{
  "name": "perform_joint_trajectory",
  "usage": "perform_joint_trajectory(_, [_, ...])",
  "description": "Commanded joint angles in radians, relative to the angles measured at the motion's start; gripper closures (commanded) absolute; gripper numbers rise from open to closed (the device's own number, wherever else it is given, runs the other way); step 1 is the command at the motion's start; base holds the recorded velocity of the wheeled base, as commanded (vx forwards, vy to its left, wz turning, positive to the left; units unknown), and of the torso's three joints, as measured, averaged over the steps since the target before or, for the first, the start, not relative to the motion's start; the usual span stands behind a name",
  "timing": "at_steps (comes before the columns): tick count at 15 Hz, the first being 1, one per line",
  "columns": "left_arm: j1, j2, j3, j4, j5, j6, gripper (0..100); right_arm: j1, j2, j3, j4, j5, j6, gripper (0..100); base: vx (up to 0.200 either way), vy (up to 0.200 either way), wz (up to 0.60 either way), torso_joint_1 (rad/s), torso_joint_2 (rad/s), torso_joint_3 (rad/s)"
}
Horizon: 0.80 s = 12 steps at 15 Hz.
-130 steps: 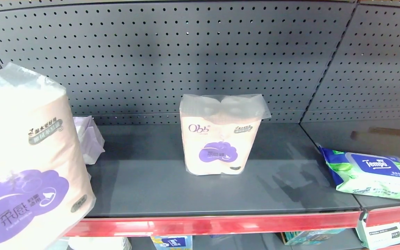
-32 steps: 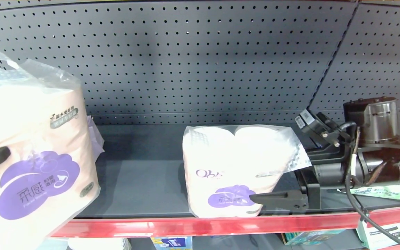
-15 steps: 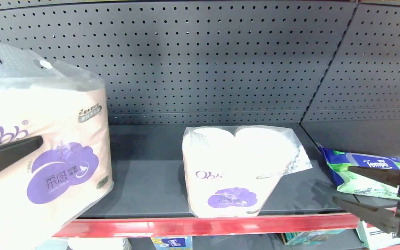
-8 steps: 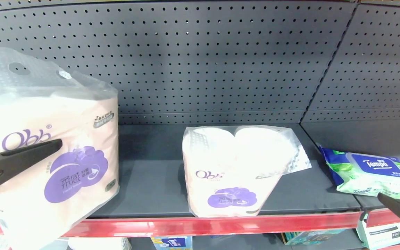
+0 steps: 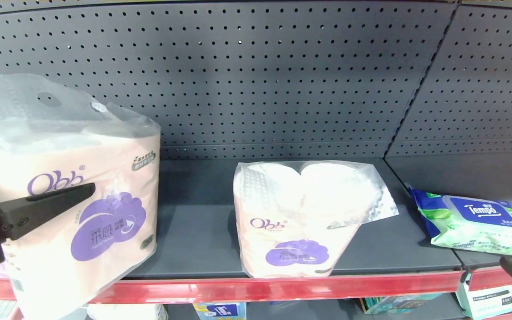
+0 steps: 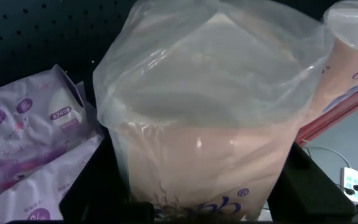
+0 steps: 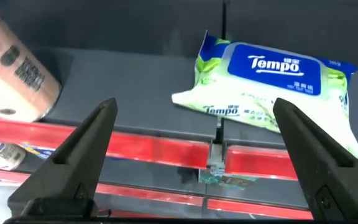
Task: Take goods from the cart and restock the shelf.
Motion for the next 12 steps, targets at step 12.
perform_joint_trajectory(12, [0.000, 0.006, 0.021, -0.004, -0.082, -0.005, 100, -0.032, -0.541, 0.210, 0.215, -0.268, -0.074, 0, 0.000, 0.000, 0.00, 0.000, 0.00, 0.000])
